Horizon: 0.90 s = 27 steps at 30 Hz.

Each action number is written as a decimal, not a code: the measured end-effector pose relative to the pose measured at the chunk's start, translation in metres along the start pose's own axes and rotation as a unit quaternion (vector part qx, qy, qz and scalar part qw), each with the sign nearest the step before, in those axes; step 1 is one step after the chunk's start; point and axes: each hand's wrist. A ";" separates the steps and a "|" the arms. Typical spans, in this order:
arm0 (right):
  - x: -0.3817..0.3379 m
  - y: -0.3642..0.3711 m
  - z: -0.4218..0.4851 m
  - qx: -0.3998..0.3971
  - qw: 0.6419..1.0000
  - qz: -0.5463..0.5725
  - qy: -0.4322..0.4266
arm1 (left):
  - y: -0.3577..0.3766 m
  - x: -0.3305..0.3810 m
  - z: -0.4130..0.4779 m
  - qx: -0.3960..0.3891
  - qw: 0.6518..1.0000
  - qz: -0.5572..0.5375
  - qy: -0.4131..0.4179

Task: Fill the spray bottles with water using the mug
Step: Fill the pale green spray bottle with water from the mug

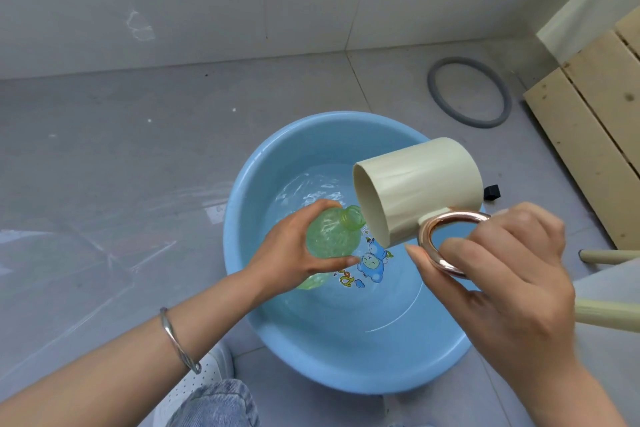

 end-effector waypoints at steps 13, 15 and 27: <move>0.008 -0.027 0.008 0.230 0.618 0.386 0.644 | -0.023 0.063 -0.007 0.074 0.992 -0.095 0.037; 0.006 -0.051 0.023 0.256 0.608 0.414 0.627 | -0.036 0.098 -0.009 0.082 0.989 -0.105 0.063; 0.024 -0.221 0.076 0.388 0.627 0.379 0.559 | -0.070 0.314 -0.063 0.062 0.964 -0.135 0.219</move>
Point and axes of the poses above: each hand's wrist, its own z-axis towards the middle knuckle, its own y-axis out of the palm, x = y × z, and after that the axes turned 5 degrees about -y, right-handed
